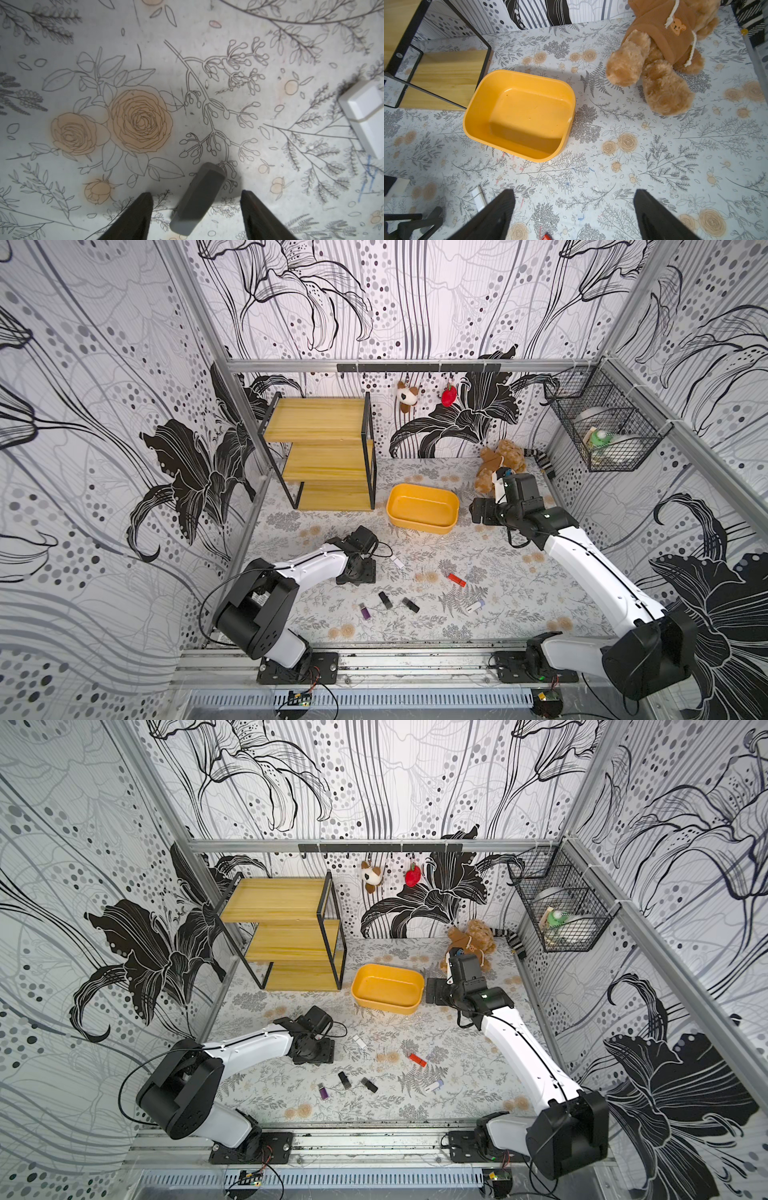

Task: Put the usb flash drive into the storage box
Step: Pick up the USB flash from the center of the board.

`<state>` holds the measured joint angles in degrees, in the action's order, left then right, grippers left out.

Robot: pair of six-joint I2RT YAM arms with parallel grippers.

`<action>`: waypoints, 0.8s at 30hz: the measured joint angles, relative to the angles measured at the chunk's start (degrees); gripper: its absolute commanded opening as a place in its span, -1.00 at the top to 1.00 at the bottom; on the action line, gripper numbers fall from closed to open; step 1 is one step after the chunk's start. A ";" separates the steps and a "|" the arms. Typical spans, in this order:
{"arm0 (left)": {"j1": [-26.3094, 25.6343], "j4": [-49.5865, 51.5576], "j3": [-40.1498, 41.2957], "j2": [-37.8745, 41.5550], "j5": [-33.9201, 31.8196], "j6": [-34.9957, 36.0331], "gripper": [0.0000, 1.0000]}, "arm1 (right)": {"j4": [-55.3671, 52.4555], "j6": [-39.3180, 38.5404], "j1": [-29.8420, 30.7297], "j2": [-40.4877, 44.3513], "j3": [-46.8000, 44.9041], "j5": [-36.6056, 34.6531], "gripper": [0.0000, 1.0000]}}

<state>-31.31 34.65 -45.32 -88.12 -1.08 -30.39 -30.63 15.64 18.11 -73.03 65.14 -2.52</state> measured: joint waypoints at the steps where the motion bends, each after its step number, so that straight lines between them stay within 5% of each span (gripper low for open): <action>1: -0.15 0.22 -0.22 -0.31 -0.42 -0.04 -0.26 | -0.26 0.00 0.07 0.02 0.00 0.02 -0.91; 19: -2.16 5.14 -3.96 -3.65 -3.98 -0.31 0.01 | -2.40 0.02 0.68 2.08 -2.29 0.70 -0.91; 24: -2.40 5.16 -3.96 -3.65 -4.09 -0.61 0.29 | -2.40 0.11 1.44 2.08 -2.45 1.05 -0.91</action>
<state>-33.71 39.81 -49.28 -91.77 -5.17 -31.00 -33.04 15.75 19.55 -70.96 62.70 -1.48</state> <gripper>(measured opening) 0.414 0.954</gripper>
